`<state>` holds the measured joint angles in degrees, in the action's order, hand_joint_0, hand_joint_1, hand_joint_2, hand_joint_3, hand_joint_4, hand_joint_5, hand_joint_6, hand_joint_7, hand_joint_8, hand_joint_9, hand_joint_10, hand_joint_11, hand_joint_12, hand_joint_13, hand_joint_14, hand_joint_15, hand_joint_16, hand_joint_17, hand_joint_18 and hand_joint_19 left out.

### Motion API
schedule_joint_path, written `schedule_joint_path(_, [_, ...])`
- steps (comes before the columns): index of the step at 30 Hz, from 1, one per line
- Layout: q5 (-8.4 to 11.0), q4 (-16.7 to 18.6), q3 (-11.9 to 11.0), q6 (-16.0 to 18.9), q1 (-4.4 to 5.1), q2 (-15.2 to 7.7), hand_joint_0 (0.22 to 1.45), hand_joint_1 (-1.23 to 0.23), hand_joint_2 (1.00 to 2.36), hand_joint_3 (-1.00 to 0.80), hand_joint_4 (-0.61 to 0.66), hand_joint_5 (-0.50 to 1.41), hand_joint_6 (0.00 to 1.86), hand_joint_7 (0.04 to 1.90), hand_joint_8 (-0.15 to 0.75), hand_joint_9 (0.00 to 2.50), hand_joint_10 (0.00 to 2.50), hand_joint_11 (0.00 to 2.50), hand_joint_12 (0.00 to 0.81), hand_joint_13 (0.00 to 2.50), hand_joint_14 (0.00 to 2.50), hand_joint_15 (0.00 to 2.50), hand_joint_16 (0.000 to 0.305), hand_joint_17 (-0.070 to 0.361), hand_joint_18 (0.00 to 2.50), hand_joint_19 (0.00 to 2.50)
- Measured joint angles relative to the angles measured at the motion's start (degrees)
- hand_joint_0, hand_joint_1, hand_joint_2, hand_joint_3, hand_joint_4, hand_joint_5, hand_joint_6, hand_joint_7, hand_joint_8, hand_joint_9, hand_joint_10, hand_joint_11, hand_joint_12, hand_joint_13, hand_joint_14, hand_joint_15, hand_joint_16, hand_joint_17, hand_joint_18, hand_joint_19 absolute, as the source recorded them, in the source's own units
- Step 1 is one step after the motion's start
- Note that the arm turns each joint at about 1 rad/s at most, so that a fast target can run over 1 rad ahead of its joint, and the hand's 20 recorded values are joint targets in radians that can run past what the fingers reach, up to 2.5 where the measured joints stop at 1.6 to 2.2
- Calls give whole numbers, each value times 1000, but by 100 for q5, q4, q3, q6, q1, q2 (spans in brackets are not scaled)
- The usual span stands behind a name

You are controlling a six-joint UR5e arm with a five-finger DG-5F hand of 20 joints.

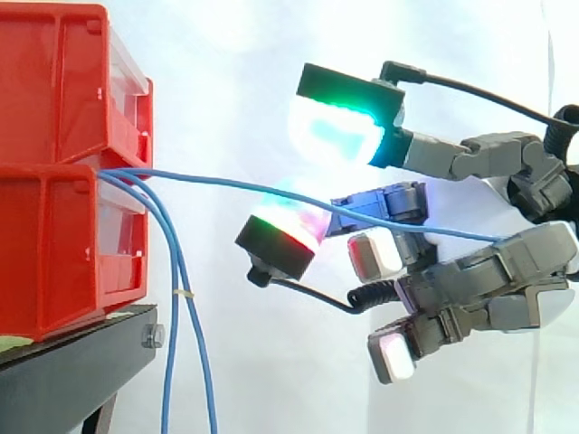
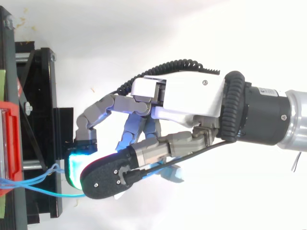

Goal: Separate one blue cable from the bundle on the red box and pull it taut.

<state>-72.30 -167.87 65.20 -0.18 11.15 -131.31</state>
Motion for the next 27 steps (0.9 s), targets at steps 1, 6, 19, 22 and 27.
schedule_joint_path(1, [0,0,0,0,0,0,518,-477,1000,-500,98,-43,843,953,257,1298,18,446,313,2042,17,1181,58,130,1025,646])
schedule_joint_path(6, [3,0,1,0,1,0,513,-467,1000,-500,95,-43,842,957,257,1385,23,607,303,2123,9,1253,58,131,1059,659])
schedule_joint_path(19, [6,0,2,-4,2,0,505,-458,1000,-500,104,-67,856,907,261,1733,29,1318,308,2112,6,1284,60,135,1062,682])
schedule_joint_path(22, [6,0,2,-6,2,0,506,-458,1000,-500,106,-69,857,904,255,1742,28,1347,305,2108,5,1292,60,136,1055,685])
schedule_joint_path(27, [5,0,2,-8,2,0,503,-453,1000,-500,115,-73,861,892,246,1858,17,1578,302,2104,3,1298,61,137,1054,686])
